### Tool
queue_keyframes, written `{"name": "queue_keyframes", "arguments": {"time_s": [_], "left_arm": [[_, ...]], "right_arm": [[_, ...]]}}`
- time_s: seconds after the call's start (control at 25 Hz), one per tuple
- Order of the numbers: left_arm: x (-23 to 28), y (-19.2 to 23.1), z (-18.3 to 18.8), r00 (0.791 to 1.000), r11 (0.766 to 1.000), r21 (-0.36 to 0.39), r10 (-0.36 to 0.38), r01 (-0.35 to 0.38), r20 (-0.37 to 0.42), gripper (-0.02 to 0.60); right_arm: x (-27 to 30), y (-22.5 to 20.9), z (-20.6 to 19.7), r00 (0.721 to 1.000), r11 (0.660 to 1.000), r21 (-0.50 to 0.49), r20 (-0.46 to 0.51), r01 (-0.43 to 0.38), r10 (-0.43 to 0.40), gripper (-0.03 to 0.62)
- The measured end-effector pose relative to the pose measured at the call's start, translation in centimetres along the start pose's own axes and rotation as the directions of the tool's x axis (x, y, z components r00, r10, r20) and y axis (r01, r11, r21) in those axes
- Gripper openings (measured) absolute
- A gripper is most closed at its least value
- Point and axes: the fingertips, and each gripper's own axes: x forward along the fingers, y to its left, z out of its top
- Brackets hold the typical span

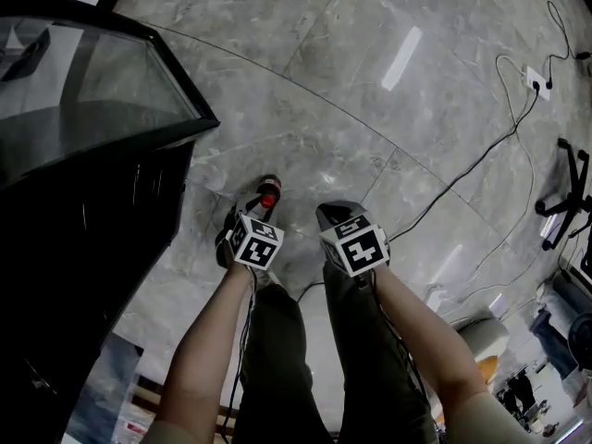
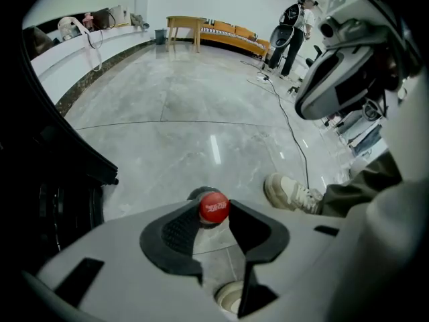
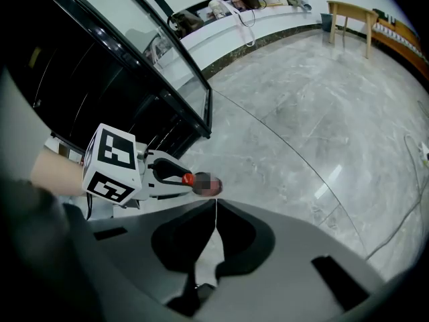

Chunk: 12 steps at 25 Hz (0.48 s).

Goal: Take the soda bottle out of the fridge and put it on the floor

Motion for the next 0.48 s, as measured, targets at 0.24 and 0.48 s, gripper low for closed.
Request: {"name": "queue_keyframes", "arguments": {"time_s": [0.24, 0.48], "left_arm": [[1.2, 0.0, -2.0, 0.998, 0.998, -0.063, -0.031, 0.028, -0.052, 0.133], [0.9, 0.9, -2.4, 0.997, 0.981, -0.193, -0.044, 0.032, -0.059, 0.137]], "right_arm": [[0.0, 0.0, -0.2, 0.999, 0.997, 0.076, 0.010, -0.035, 0.034, -0.003], [-0.2, 1.3, -0.3, 0.999, 0.998, 0.033, 0.008, -0.045, 0.045, -0.003]]}}
